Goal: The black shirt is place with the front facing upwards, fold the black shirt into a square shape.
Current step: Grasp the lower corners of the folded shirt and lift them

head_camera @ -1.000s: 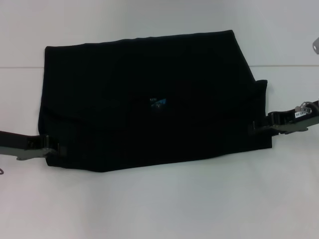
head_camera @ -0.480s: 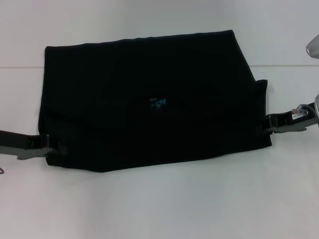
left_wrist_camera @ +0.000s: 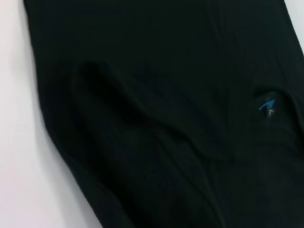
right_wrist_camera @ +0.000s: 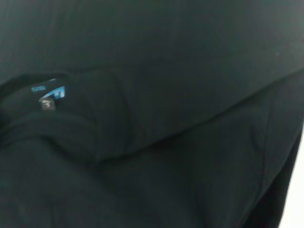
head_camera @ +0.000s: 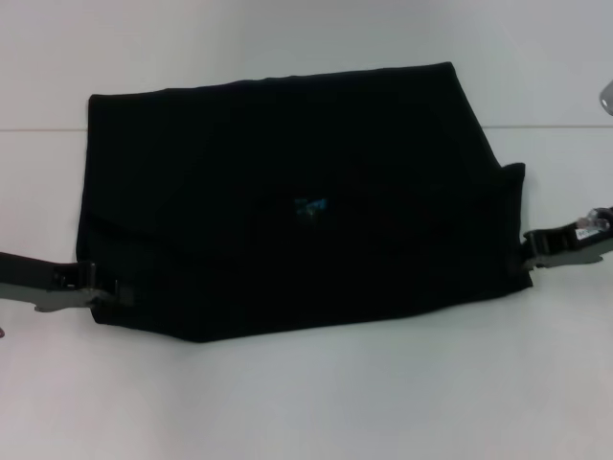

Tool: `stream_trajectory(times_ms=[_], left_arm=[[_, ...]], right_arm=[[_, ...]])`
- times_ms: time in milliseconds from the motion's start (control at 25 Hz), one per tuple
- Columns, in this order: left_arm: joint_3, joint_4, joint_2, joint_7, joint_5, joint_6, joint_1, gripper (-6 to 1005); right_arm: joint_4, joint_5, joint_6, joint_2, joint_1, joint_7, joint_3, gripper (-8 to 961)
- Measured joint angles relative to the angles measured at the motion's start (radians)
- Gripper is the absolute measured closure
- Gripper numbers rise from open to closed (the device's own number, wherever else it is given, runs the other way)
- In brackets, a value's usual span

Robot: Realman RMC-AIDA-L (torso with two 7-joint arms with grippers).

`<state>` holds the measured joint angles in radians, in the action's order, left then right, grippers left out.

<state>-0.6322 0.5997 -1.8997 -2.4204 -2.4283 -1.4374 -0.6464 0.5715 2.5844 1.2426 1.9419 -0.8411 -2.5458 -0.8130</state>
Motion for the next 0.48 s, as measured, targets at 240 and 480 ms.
stream_trajectory(times_ms=[240, 480], left_arm=[[-0.001, -0.002, 0.013, 0.026, -0.004, -0.168, -0.001, 969], [-0.027, -0.008, 0.005, 0.051, -0.044, -0.385, 0.009, 969]], right_arm=[[0.073, -0.001, 0.225, -0.026, 0.052, 0.042, 0.005, 922], [0.116, -0.002, 0.428, -0.032, 0.112, 0.092, 0.009, 921]])
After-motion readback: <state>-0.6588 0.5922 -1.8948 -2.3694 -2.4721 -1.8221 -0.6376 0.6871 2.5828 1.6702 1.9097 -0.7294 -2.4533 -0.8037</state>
